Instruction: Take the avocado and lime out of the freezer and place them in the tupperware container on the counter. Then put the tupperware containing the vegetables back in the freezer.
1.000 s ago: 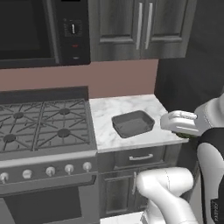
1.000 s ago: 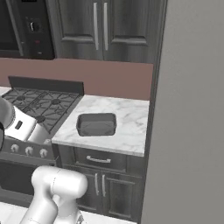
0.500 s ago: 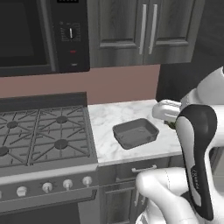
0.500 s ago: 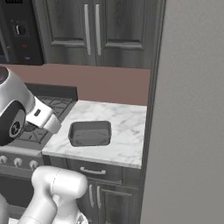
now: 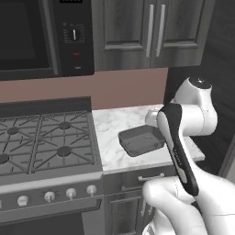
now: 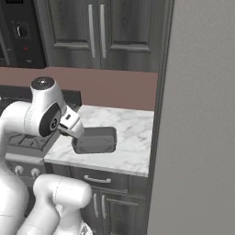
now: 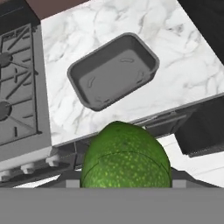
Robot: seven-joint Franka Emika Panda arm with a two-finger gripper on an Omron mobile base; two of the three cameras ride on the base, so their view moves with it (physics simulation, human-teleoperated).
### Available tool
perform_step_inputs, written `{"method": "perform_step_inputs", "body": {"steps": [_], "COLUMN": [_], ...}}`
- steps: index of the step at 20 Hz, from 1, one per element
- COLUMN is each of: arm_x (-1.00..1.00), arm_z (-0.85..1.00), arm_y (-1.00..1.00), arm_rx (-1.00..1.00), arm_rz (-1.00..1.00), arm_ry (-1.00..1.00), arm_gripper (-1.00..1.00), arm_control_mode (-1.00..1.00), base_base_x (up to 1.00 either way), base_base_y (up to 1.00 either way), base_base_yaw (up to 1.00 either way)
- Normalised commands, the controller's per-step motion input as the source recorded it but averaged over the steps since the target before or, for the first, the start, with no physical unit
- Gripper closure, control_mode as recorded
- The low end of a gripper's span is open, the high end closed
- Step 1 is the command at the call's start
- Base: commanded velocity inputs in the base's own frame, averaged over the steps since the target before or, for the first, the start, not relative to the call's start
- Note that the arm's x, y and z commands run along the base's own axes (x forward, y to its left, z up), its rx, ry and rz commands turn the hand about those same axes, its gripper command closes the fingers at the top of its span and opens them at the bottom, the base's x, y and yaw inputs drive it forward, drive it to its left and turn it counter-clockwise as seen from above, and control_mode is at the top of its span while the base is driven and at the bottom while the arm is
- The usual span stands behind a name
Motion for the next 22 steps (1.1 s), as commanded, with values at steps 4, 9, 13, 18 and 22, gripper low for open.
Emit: {"method": "perform_step_inputs", "body": {"steps": [4, 9, 13, 18, 22], "arm_x": [0.96, 0.99, 0.88, 0.61, 0.46], "arm_z": [-0.8, -0.47, -0.26, -0.32, -0.53], "arm_y": [0.0, 0.01, 0.04, 0.1, 0.15], "arm_rx": [0.0, 0.0, 0.0, -0.03, -0.05], "arm_rz": [0.0, 0.0, 0.0, 0.02, 0.08], "arm_ry": [0.12, 0.09, 0.08, 0.08, 0.09], "arm_gripper": [1.0, 1.0, 1.0, 1.0, 1.0], "arm_control_mode": [-1.0, -1.0, -1.0, -1.0, -1.0], "base_base_x": [0.0, 0.0, 0.0, 0.0, 0.0], "base_base_y": [0.0, 0.0, 0.0, 0.0, 0.0], "base_base_yaw": [0.0, 0.0, 0.0, 0.0, 0.0]}}
